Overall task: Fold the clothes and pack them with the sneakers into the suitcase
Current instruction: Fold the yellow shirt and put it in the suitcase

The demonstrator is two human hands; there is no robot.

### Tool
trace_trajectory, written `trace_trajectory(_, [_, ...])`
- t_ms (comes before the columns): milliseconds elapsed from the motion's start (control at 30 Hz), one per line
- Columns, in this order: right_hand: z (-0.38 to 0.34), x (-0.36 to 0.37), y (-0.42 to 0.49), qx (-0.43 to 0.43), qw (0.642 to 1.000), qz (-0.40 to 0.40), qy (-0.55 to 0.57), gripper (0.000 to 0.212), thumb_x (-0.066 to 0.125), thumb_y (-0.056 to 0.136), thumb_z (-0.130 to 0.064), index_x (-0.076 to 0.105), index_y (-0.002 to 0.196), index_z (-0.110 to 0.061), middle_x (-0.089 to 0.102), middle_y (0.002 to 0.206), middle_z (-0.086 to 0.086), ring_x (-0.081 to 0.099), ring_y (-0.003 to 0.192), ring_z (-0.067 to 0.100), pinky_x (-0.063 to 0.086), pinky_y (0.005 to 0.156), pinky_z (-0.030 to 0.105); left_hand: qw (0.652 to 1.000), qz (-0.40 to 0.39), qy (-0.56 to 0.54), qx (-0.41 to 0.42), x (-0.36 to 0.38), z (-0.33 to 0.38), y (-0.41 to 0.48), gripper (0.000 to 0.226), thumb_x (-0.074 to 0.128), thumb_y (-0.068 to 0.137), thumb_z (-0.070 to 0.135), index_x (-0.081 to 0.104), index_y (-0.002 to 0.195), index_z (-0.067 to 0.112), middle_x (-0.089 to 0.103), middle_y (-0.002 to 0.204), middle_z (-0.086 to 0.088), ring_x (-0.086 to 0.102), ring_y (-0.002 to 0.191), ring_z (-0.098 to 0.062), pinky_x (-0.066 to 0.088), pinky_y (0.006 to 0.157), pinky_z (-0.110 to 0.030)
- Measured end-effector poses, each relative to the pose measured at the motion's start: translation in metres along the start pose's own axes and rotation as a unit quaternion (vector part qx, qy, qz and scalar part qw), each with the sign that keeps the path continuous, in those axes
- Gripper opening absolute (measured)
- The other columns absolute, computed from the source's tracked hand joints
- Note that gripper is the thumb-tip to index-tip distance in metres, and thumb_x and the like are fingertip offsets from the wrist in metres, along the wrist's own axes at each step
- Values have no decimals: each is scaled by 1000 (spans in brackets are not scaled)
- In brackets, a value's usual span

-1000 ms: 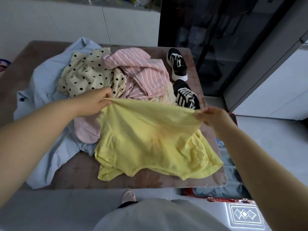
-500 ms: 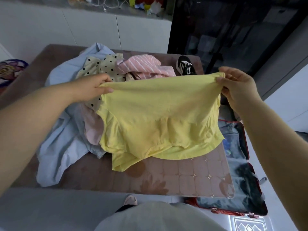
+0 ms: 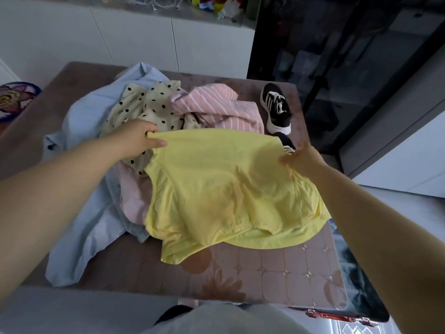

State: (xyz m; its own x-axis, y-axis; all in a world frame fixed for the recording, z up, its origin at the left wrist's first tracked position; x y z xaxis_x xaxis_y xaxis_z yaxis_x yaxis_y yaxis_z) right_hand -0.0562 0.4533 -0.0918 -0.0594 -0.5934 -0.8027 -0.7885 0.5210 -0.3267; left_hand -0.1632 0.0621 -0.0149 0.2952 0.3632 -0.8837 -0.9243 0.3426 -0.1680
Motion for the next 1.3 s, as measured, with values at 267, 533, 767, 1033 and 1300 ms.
trace_trajectory(267, [-141, 50, -135, -349, 934, 77, 8, 10, 62, 82, -18, 66, 91, -15, 60, 87, 0, 55, 81, 21, 44, 77, 34, 999, -25, -3, 28, -6, 26, -16, 34, 61, 86, 38, 46, 70, 12, 42, 64, 0, 38, 60, -15, 23, 51, -29])
trace_trajectory(533, [-165, 186, -207, -159, 975, -26, 154, 68, 71, 66, -47, 45, 116, -9, 45, 113, 5, 44, 108, 25, 35, 94, 32, 991, -46, 3, 123, -7, 77, -36, 22, 55, 90, 17, 46, 110, 19, 47, 72, 1, 45, 66, -14, 33, 56, -30])
trace_trajectory(767, [-141, 155, -198, -31, 948, 122, 293, 46, 71, 71, -35, 39, 96, -14, 40, 97, -1, 44, 96, 24, 40, 90, 42, 981, -100, -36, 162, 5, 113, -49, 26, 42, 92, 10, 66, 86, 15, 42, 55, 10, 42, 45, -1, 26, 42, -13])
trace_trajectory(1033, [-78, 133, -189, 0, 973, 51, 225, 9, 58, 81, -17, 50, 82, -14, 51, 72, -1, 50, 72, 25, 36, 60, 28, 961, -202, -164, 93, 8, 131, -30, 25, 50, 91, 11, 62, 108, -3, 67, 76, 2, 69, 70, -4, 52, 77, -16])
trace_trajectory(1300, [-19, 47, -177, -62, 990, -10, 123, 14, 65, 82, -24, 55, 91, -23, 55, 78, -7, 54, 76, 17, 40, 61, 28, 975, -168, -6, 142, 2, 160, 8, 19, 60, 89, 21, 66, 77, 9, 72, 78, -7, 66, 65, -18, 50, 69, -25])
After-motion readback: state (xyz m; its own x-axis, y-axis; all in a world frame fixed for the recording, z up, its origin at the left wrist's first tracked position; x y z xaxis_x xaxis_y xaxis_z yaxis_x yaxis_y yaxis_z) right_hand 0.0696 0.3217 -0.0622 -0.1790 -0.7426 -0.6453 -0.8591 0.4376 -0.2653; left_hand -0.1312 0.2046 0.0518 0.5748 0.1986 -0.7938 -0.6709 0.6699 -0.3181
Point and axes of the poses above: each hand's wrist, its own y-axis towards the middle knuckle, its own x-axis out of the palm, z = x × y, the point moved 10 cm from there along y, towards the middle knuckle
